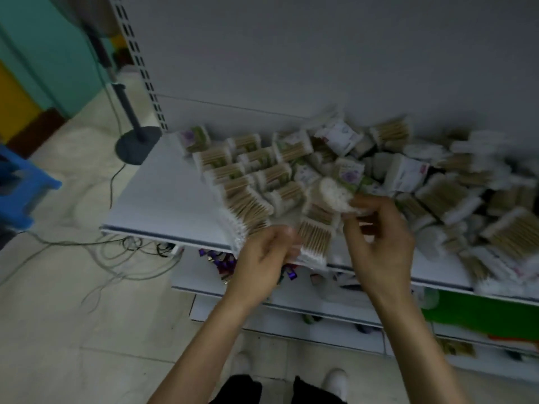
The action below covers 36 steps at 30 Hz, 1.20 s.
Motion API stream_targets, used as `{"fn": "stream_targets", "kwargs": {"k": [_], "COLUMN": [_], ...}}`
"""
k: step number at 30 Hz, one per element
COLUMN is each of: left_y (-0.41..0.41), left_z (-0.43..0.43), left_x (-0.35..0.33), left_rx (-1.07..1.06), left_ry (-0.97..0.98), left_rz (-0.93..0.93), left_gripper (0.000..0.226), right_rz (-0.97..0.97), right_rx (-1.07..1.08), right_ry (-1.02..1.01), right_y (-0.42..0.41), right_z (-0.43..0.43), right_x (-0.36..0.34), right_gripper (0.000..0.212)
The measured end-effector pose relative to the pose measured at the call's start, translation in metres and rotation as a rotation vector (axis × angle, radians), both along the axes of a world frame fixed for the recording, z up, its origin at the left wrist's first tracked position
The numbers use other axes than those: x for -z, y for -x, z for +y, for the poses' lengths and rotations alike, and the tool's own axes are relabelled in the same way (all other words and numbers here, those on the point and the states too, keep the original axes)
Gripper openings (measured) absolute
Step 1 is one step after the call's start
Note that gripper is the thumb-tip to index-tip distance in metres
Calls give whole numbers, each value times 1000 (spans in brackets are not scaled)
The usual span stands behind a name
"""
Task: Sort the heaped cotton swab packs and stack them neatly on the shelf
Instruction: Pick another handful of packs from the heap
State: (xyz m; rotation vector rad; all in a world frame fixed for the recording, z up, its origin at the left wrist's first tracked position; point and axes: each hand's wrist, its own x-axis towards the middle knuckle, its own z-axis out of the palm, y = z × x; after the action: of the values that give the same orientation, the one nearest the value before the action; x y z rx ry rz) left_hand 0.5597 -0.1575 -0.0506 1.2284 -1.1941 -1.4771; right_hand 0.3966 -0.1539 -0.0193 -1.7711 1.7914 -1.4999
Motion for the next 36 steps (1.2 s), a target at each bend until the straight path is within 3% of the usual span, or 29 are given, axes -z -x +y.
{"fn": "stream_targets", "kwargs": {"k": [2, 4, 7, 8, 10, 13, 15, 17, 18, 20, 22, 24, 26, 29, 31, 33, 35, 36], "left_y": [-2, -5, -10, -14, -31, -67, -86, -99, -103, -108, -109, -111, -111, -104, -94, -88, -93, -99], "left_z": [-13, -21, -26, -25, -22, -13, -9, -5, -4, -1, 1, 5, 10, 17, 21, 24, 24, 24], "left_x": [-11, -15, -11, -6, 3, 18, 25, 30, 30, 34, 36, 35, 25, 10, 6, 9, 14, 16], "left_rx": [164, 227, 111, 28, -101, -224, -267, -307, -315, -313, -276, -162, 35, 301, 289, 200, 143, 142], "left_ry": [-283, -347, -202, -162, -168, -186, -191, -188, -181, -136, -111, -107, -98, -72, -32, 0, -14, -31], "left_rz": [297, 478, 333, 302, 379, 469, 509, 501, 484, 455, 442, 463, 455, 313, 229, 254, 310, 295], "left_gripper": [74, 74, 29, 24, 32, 39, 35, 27, 28, 56, 77, 69, 59, 51, 46, 61, 84, 84], "right_rz": [218, 346, 276, 216, 217, 513, 660, 680, 659, 630, 437, 127, -25, -82, -194, -320, -313, -273], "right_rx": [-88, -214, -284, -263, -197, -215, -219, -177, -166, -146, -107, -22, 9, -253, -429, -484, -522, -547], "right_ry": [141, 118, 54, 54, 5, -225, -255, -244, -262, -230, -152, -104, -73, -278, -423, -469, -474, -472], "right_y": [-6, -14, -26, -26, -20, -7, -2, 1, 2, 0, -9, -23, -36, -58, -78, -94, -104, -108], "right_z": [12, 21, 33, 35, 33, 22, 15, 10, 10, 13, 20, 28, 34, 33, 30, 27, 23, 21], "right_x": [7, 18, 26, 27, 35, 61, 80, 85, 83, 78, 66, 47, 30, 20, 22, 22, 19, 17], "right_gripper": [11, 10, 20, 21, 33, 68, 59, 43, 39, 36, 32, 25, 20, 24, 26, 25, 27, 28]}}
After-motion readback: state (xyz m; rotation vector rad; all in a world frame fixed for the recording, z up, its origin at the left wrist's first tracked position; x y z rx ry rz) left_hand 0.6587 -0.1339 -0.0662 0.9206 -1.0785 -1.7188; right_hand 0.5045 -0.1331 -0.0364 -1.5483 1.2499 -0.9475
